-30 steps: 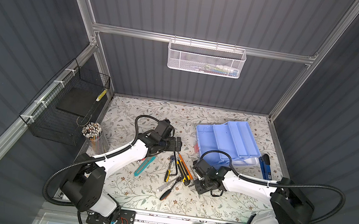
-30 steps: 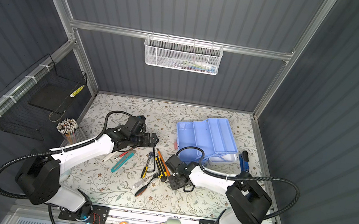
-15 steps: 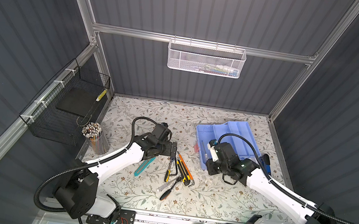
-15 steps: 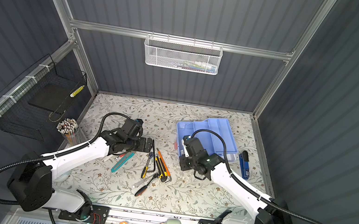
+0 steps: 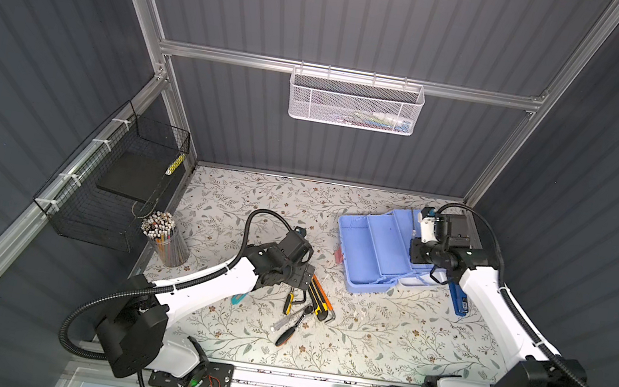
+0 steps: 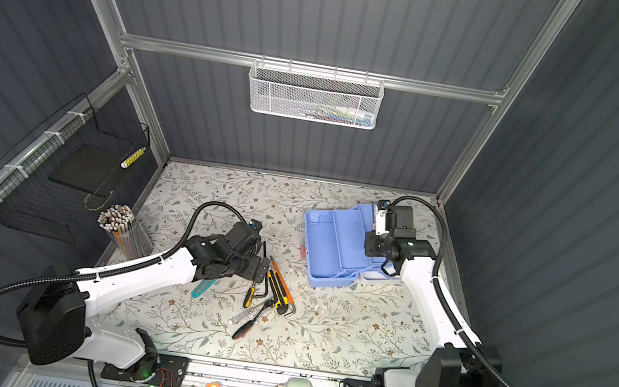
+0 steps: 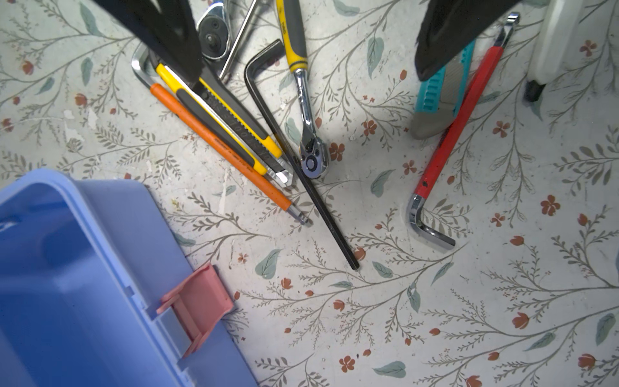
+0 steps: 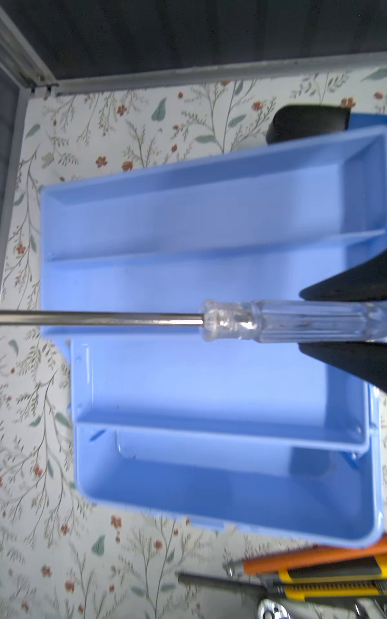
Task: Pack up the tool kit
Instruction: 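Carry the screwdriver into the farthest tray and release it with the right gripper, then lower the left gripper and grasp the second clear-handled screwdriver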
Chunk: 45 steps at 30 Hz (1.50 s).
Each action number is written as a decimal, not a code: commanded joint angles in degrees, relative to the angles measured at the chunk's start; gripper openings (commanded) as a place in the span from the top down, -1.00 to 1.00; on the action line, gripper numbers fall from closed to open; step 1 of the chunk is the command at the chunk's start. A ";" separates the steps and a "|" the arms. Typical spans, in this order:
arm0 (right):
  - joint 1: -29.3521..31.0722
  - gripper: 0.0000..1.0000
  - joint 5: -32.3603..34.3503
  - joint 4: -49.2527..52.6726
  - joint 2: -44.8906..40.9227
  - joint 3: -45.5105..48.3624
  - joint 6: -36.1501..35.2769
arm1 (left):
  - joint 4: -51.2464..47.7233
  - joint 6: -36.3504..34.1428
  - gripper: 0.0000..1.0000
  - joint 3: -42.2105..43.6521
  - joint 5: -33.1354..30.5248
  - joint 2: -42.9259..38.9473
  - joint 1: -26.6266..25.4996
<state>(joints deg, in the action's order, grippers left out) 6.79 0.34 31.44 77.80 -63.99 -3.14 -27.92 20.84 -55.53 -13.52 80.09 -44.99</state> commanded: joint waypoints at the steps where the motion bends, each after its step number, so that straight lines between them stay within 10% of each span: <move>1: -2.86 0.69 -1.60 1.84 1.62 -2.35 -5.74 | -2.80 -3.79 -1.00 0.68 -0.39 -1.59 -0.45; 29: -8.72 0.39 -1.04 0.42 8.20 -2.20 -10.02 | -12.87 -11.39 -0.93 -0.77 5.45 -0.92 -0.91; 45: -8.81 -0.36 -2.28 0.20 2.81 -3.81 -4.87 | -14.55 -7.50 -0.18 2.10 14.11 -1.19 -1.60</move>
<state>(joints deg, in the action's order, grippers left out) -1.80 -1.28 31.31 82.41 -66.04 -9.98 -41.12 11.20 -55.16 -2.46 79.99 -46.06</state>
